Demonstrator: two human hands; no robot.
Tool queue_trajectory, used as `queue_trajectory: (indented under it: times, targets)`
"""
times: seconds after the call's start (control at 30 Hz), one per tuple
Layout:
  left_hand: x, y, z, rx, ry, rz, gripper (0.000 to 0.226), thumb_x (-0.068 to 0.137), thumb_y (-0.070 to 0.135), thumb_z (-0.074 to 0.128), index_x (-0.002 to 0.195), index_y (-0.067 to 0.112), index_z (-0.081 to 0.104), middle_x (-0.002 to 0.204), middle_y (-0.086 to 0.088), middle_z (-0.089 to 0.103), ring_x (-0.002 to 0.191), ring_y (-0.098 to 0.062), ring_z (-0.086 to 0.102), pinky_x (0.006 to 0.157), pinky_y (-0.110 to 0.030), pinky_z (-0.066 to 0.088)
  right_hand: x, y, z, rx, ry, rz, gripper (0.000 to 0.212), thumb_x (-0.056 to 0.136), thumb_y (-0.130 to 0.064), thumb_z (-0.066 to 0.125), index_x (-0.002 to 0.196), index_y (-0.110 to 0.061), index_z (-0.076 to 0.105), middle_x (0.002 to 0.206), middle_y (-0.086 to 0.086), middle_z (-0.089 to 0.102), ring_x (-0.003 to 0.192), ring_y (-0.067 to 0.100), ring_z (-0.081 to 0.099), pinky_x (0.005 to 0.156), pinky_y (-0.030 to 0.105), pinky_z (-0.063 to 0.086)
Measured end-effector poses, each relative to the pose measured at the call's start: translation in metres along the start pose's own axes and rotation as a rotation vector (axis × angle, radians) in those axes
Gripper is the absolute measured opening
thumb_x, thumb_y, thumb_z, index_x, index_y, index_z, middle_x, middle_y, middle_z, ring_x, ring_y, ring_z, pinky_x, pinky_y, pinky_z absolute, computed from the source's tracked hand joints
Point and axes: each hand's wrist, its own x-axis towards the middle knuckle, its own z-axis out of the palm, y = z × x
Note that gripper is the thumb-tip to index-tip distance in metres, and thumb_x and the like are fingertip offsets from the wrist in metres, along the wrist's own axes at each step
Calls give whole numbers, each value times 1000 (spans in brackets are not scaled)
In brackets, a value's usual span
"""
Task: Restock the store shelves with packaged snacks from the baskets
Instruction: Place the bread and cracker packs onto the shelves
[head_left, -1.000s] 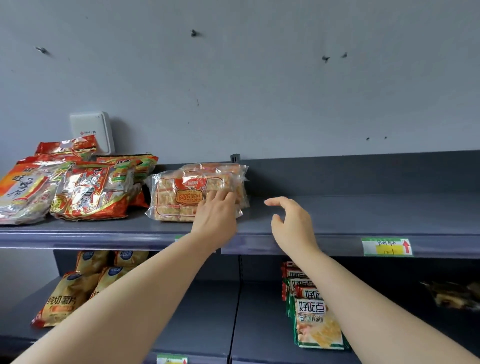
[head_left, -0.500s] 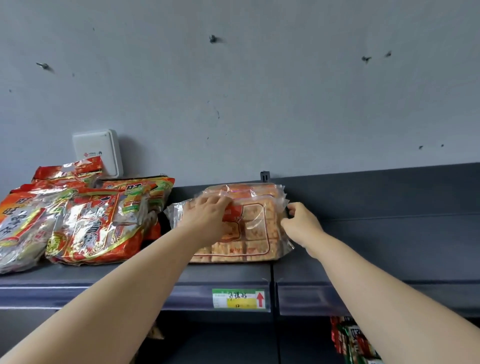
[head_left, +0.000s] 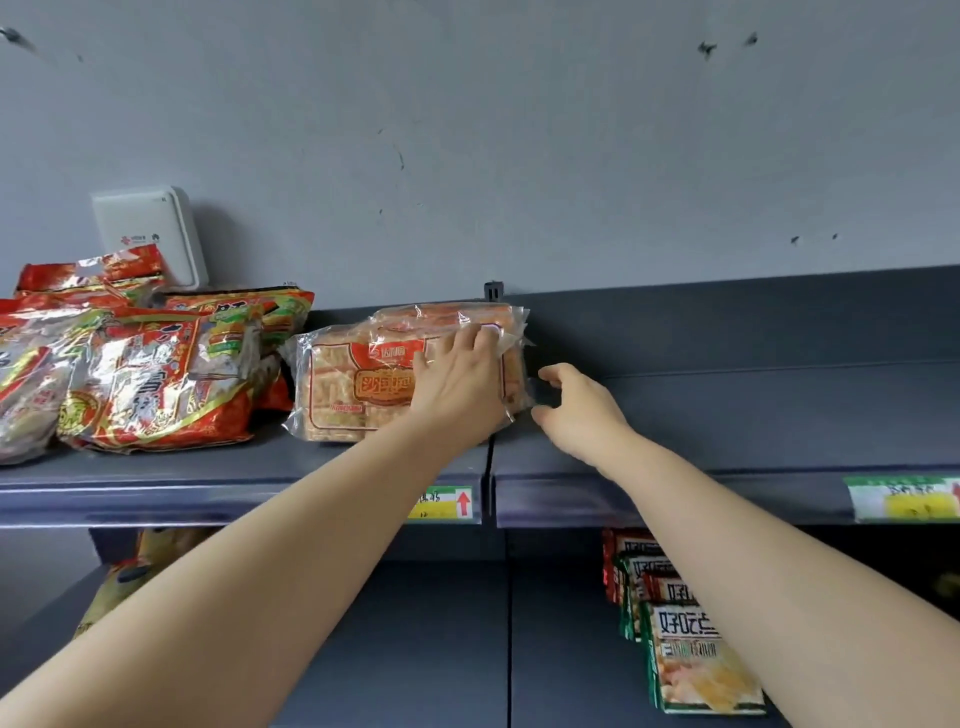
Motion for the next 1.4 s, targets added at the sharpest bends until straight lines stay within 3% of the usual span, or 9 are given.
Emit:
queue_trajectory:
  times: [0.3, 0.43, 0.53, 0.73, 1.1, 1.27, 1.4]
  targets:
    - [-78, 96, 14, 54, -44, 91, 55, 89, 5, 54, 142, 17, 44, 156, -1, 31, 144, -27, 23, 115, -46, 27, -113, 68, -60, -195, 31, -262, 39, 92, -7, 51, 129, -18, 56, 136, -1, 52, 129, 18, 42, 99, 31, 38]
    - [-127, 133, 41, 70, -110, 132, 48, 88, 6, 54, 135, 16, 51, 150, -3, 37, 140, -28, 28, 109, -41, 31, -162, 119, -70, -218, -18, -267, 40, 90, -7, 55, 127, -20, 57, 133, -2, 54, 127, 19, 44, 102, 36, 40]
    - [-162, 151, 69, 41, -210, 77, 46, 91, 7, 53, 136, 17, 52, 150, -2, 39, 140, -26, 29, 107, -40, 34, -196, 157, -73, -233, -83, -183, 45, 89, -6, 57, 132, -20, 55, 136, 0, 53, 128, 21, 43, 102, 38, 41]
    - [-222, 164, 133, -3, -560, -16, 37, 93, 11, 50, 129, 18, 57, 138, -3, 50, 130, -25, 39, 97, -40, 44, -265, 234, -69, -309, -274, 27, 46, 91, -10, 54, 135, -23, 51, 141, 1, 48, 126, 25, 44, 99, 39, 42]
    - [-315, 166, 235, -155, -927, -198, 34, 90, 20, 55, 124, 15, 60, 123, -5, 62, 111, -26, 59, 90, -32, 50, -369, 334, -36, -364, -569, 411, 44, 92, -14, 56, 135, -24, 51, 139, -1, 50, 124, 19, 49, 96, 32, 46]
    - [-341, 166, 269, -173, -1041, -163, 29, 95, 29, 49, 107, 9, 67, 109, -8, 68, 101, -29, 64, 79, -32, 50, -386, 347, -16, -380, -584, 518, 37, 92, -13, 53, 127, -24, 56, 130, -4, 58, 120, 18, 53, 94, 32, 46]
    - [-355, 164, 293, -273, -1076, -207, 31, 92, 17, 50, 117, 15, 68, 109, -9, 70, 102, -29, 65, 78, -29, 48, -395, 356, -1, -377, -535, 620, 33, 90, -15, 56, 122, -26, 60, 125, -6, 61, 114, 17, 57, 86, 29, 47]
